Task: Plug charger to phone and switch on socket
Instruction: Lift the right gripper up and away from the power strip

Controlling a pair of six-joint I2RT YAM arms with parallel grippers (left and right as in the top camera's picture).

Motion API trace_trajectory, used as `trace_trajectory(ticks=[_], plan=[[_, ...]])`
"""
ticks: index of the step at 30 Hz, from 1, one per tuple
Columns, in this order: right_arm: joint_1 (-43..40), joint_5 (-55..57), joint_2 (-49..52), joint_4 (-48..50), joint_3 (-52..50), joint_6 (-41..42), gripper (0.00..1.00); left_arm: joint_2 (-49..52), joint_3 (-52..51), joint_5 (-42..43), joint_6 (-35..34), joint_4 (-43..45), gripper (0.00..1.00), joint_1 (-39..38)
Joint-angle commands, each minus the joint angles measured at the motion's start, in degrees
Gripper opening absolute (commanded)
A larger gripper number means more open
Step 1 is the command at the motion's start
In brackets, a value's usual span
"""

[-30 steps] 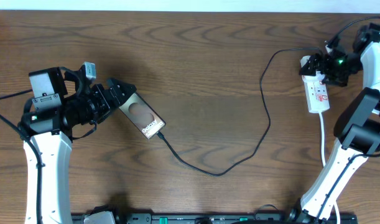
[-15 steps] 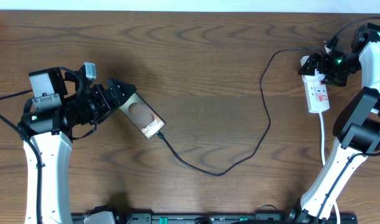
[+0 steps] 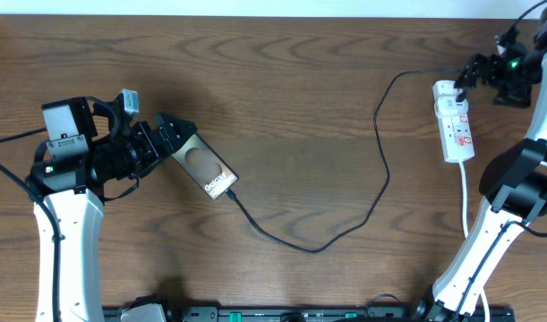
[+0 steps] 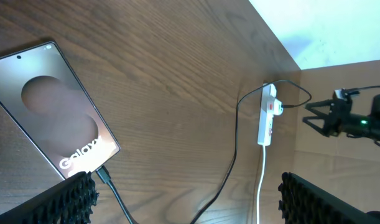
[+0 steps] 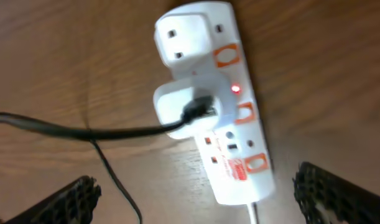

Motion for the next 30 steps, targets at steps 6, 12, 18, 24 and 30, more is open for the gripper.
trace_trajectory(ticks=[6, 12, 18, 24, 30], plan=[[2.01, 10.16, -1.42, -7.76, 9.55, 8.85, 0.96, 0.11, 0.98, -2.4, 0.98, 0.0, 0.94, -0.02], [5.2, 10.34, -7.5, -8.94, 10.03, 9.11, 0.9, 0.11, 0.98, -10.71, 0.98, -1.36, 0.96, -0.02], [11.93, 17.86, -19.45, -8.96, 9.81, 12.15, 0.89, 0.11, 0.98, -14.95, 1.42, -3.15, 0.96, -0.02], [22.58, 24.06, -33.97, -8.94, 3.02, 16.46, 0.89, 0.09, 0.98, -14.93, 1.42, -4.31, 0.96, -0.02], [33.73, 38.64, -44.5, -8.0, -16.17, 27.19, 0.89, -0.02, 0.98, -14.95, 2.75, -4.83, 0.96, -0.09]])
